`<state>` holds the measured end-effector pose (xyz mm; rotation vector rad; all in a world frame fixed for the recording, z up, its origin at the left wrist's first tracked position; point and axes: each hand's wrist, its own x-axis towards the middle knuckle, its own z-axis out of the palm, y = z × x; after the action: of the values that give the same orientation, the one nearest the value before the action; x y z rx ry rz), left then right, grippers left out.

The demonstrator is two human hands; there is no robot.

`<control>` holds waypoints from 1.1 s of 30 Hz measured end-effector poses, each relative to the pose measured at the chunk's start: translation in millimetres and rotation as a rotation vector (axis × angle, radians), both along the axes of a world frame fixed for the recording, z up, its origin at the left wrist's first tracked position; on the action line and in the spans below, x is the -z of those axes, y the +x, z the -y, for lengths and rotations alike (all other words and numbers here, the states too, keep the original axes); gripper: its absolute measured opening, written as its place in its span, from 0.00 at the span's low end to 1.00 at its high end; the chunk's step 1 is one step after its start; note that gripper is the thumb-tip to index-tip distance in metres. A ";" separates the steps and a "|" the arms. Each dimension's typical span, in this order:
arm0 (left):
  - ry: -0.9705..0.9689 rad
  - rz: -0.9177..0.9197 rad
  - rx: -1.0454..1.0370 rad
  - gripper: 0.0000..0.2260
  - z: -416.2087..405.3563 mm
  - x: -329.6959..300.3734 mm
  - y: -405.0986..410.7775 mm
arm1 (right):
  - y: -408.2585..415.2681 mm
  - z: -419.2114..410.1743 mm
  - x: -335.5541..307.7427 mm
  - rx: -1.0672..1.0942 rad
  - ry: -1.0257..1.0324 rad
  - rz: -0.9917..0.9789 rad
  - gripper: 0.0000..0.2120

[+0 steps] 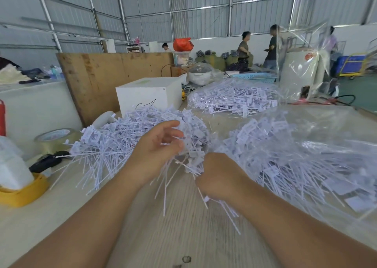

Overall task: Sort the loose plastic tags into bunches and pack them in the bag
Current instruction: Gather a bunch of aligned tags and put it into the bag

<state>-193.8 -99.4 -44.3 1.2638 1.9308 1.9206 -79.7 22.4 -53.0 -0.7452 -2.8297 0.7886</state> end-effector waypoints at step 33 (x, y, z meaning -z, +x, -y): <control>-0.430 0.111 0.062 0.38 -11.9 5.4 15.5 | -13.0 -2.7 9.0 0.239 -1.037 -0.469 0.09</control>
<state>-178.3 -87.5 -49.8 1.0525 2.0683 1.4058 -92.7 25.2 -62.0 -0.7987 -1.7465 2.0596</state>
